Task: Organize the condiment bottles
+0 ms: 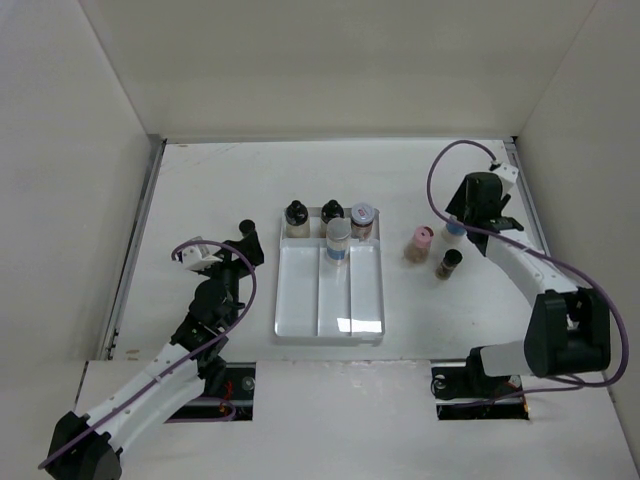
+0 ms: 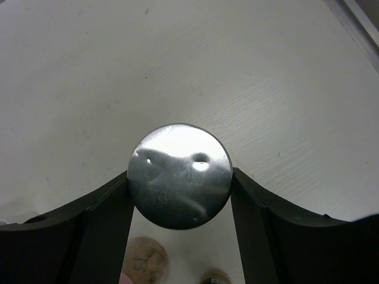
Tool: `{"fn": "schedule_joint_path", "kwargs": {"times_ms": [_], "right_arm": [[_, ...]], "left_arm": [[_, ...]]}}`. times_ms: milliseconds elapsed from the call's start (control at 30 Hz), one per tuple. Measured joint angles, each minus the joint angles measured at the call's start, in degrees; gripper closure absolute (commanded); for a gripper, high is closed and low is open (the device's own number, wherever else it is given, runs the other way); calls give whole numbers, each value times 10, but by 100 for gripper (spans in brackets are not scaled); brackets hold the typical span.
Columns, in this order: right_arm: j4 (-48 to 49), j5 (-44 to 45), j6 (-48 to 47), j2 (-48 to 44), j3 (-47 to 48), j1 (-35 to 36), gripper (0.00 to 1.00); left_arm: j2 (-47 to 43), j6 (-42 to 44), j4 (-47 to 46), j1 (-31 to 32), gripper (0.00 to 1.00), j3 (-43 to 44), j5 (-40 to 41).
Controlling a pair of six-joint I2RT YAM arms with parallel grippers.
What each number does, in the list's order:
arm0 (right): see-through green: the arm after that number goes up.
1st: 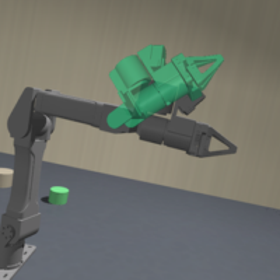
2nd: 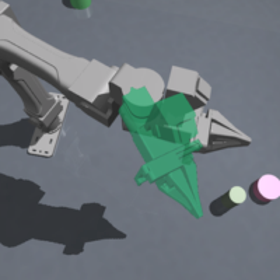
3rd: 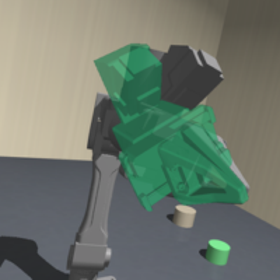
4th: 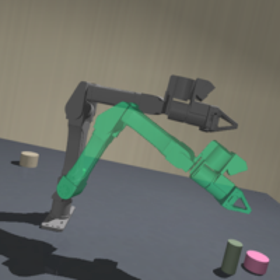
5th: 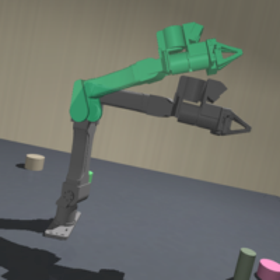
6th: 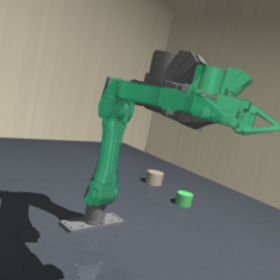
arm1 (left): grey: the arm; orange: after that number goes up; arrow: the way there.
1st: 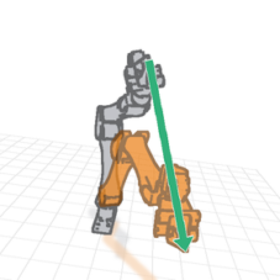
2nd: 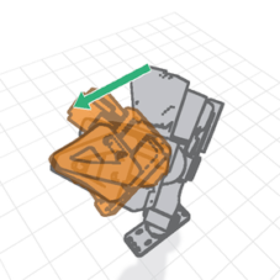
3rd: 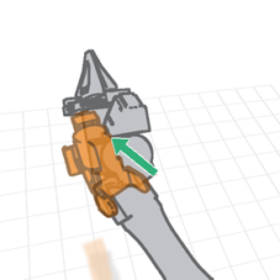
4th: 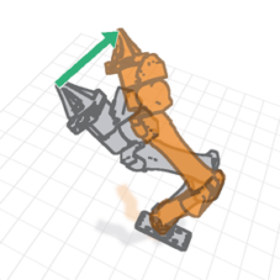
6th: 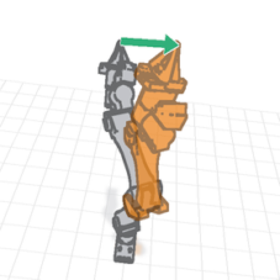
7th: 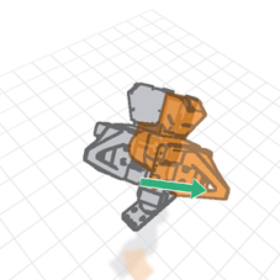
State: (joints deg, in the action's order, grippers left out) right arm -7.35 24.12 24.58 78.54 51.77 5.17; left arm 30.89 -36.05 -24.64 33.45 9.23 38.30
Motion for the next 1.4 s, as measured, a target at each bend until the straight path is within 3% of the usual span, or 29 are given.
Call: {"fn": "schedule_joint_path", "kwargs": {"times_ms": [133,233,467,633,800,933,1200,1400], "right_arm": [[-7,13,2,-41,-15,16,52],[-26,49,-14,-135,-29,68,53],[-20,109,-55,-321,-26,278,53],[-26,120,-54,-313,-43,488,53],[-28,116,-38,-215,-51,638,53],[-16,112,-30,-155,-51,677,53],[11,120,-21,-88,-52,680,51],[27,135,-9,-54,-70,686,43]], "left_arm": [[0,0,0,0,24,0,-2],[-1,0,-1,1,24,0,-2],[8,0,-1,3,24,0,-2],[4,0,0,2,24,0,1],[19,0,-1,-4,24,0,5],[33,0,5,-8,24,0,6],[56,0,14,-12,24,3,20],[83,0,28,-14,21,10,30]]}}
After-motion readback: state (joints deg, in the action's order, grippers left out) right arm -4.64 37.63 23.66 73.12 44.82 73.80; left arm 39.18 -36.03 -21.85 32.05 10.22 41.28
